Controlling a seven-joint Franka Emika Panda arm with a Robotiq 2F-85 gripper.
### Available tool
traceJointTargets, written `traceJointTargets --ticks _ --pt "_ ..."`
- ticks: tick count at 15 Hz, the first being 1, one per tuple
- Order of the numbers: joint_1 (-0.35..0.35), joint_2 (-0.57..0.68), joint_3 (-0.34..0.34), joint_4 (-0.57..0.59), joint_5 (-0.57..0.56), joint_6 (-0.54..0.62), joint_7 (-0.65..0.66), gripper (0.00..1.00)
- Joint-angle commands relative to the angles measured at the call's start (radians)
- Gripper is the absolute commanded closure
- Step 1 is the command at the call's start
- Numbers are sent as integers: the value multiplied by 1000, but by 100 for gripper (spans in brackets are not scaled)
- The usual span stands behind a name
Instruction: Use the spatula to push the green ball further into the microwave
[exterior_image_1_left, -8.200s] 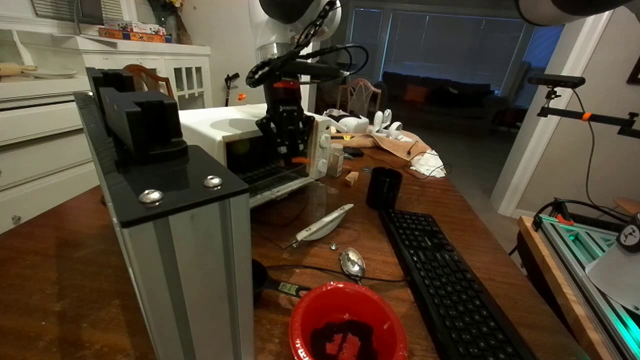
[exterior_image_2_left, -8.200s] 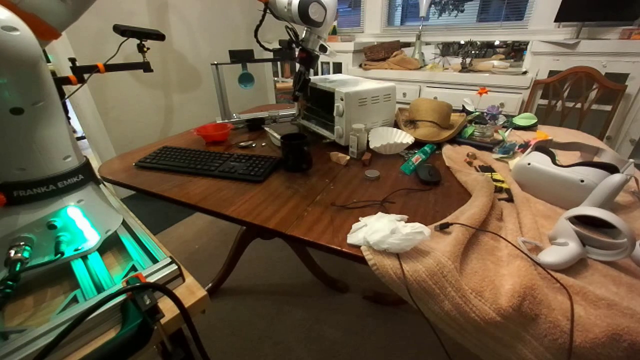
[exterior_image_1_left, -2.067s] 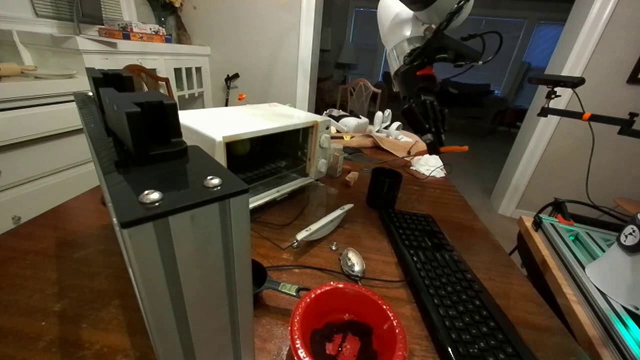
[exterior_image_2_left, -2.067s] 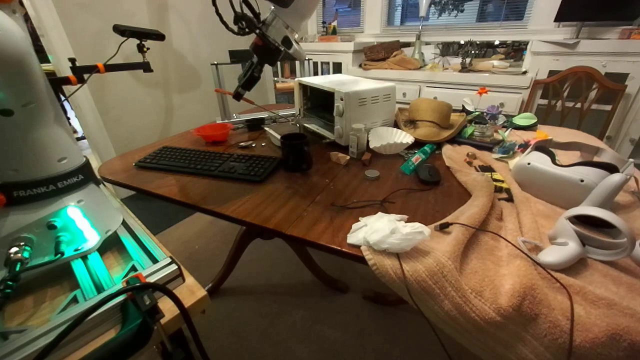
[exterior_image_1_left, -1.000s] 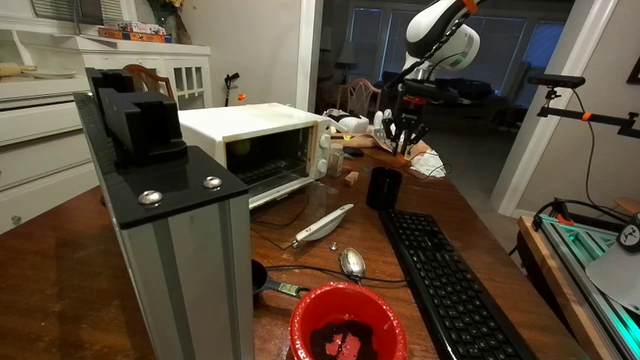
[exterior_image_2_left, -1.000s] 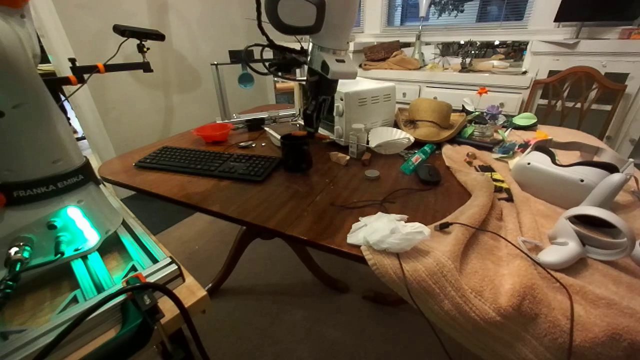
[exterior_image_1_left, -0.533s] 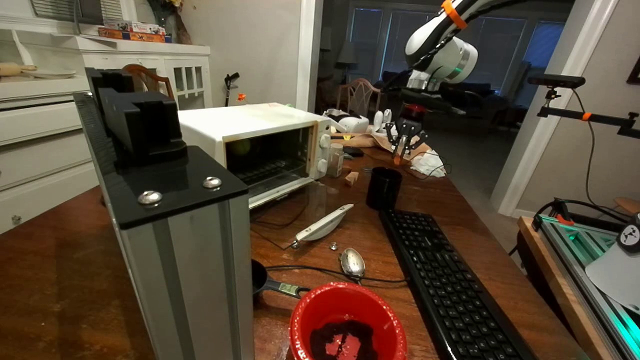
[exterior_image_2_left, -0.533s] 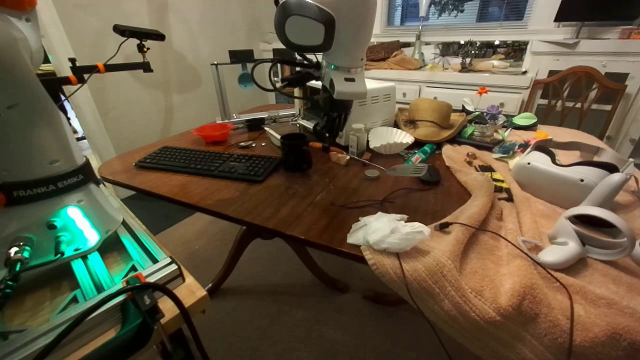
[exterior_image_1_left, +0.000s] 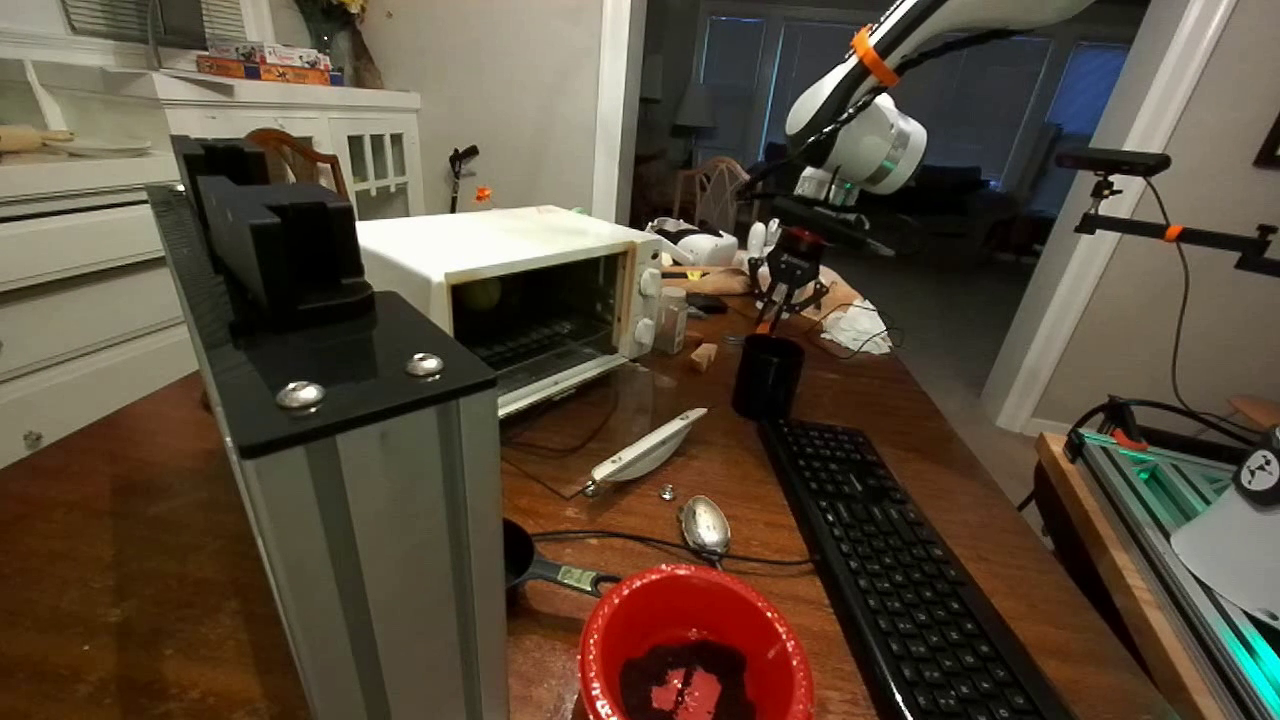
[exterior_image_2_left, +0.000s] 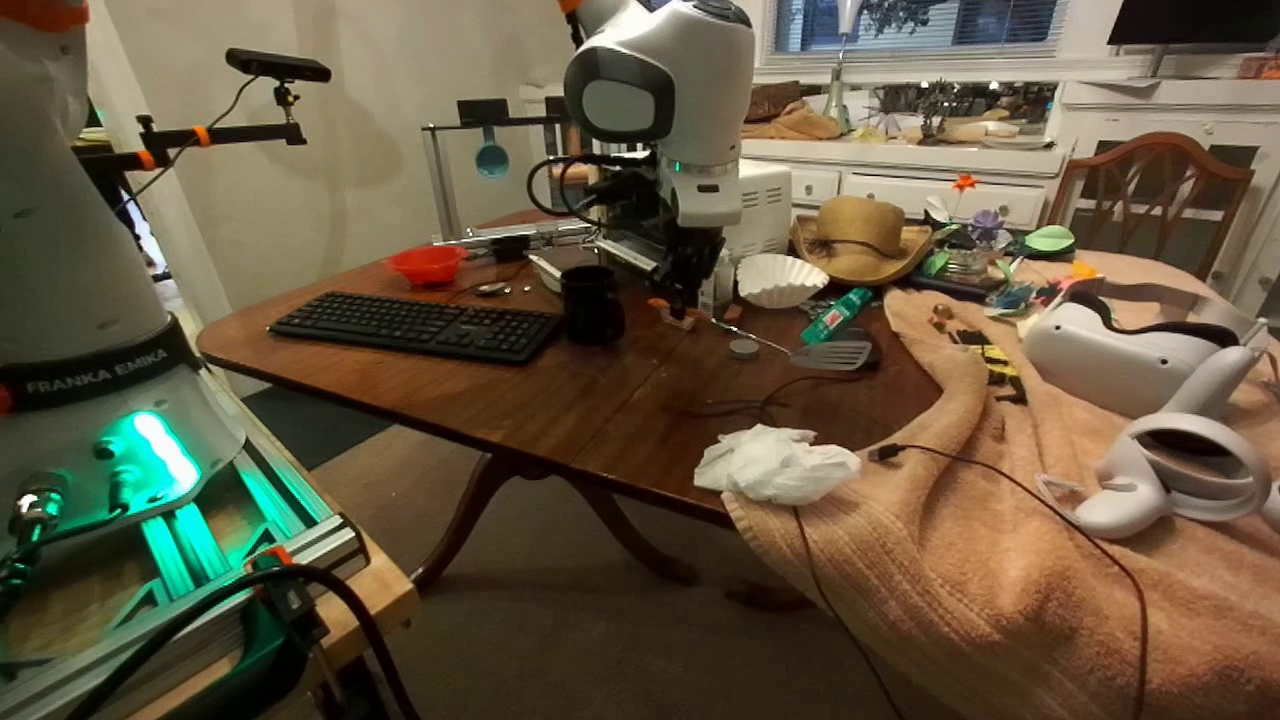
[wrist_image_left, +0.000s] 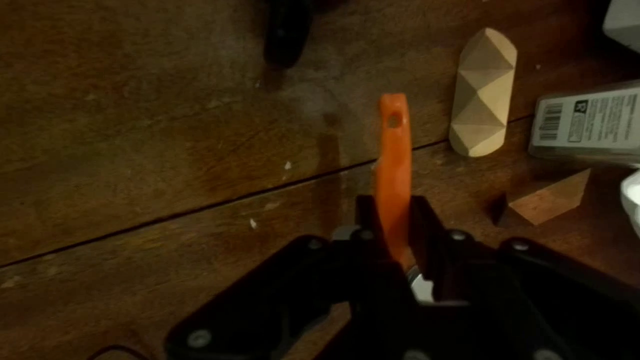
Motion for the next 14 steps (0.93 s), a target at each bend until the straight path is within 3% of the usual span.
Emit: traceJointTargets --ticks 1,8,14 --pt "10 64 15 33 8 50 -29 95" --pt "58 93 7 12 -195 119 -93 95" --pt "43 108 41 8 -249 116 -206 95"
